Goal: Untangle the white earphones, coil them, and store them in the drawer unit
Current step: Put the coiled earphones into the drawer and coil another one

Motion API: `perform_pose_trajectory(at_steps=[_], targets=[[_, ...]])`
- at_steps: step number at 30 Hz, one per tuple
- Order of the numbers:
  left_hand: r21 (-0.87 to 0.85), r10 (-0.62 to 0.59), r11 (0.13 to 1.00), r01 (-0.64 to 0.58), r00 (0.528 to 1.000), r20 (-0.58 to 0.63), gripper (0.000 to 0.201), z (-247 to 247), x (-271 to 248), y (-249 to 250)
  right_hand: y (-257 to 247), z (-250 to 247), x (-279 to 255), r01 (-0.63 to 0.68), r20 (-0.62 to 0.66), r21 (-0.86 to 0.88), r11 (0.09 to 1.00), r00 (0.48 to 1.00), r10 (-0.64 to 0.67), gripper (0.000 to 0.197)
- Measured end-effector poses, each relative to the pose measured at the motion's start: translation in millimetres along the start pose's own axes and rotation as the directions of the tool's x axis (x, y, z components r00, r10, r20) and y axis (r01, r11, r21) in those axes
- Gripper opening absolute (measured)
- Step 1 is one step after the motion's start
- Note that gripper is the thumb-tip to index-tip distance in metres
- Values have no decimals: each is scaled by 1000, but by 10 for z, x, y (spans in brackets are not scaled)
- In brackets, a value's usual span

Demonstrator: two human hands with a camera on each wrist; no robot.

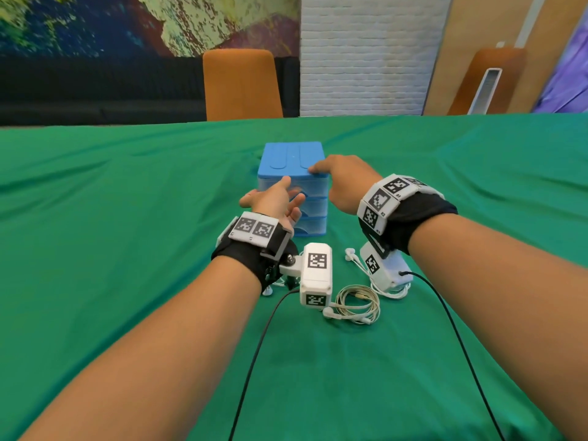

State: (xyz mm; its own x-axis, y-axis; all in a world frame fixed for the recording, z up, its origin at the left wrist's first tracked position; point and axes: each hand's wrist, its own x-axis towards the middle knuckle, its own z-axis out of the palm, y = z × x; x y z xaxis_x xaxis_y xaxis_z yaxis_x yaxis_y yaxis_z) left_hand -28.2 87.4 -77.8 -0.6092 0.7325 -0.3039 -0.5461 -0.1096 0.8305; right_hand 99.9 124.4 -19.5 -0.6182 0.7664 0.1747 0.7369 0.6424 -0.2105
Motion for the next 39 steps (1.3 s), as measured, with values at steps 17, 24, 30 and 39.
perform_pose_trajectory(at_steps=[17,24,30,39], targets=[[284,155,950,-133,986,-57,27,-332,-293,-20,-1,-70,14,-21,9,17,1000,1000,21,64],[492,308,829,-268,951,1,25,-493,-347,67,-14,-86,-10,-31,29,14,999,999,31,66],[691,265,645,-327,943,199,65,-493,-475,211,5,-129,-29,-37,52,-10,999,998,38,67],[766,260,136,-628,769,584,60,-502,-326,535,0,-115,29,-26,69,-19,999,997,27,70]])
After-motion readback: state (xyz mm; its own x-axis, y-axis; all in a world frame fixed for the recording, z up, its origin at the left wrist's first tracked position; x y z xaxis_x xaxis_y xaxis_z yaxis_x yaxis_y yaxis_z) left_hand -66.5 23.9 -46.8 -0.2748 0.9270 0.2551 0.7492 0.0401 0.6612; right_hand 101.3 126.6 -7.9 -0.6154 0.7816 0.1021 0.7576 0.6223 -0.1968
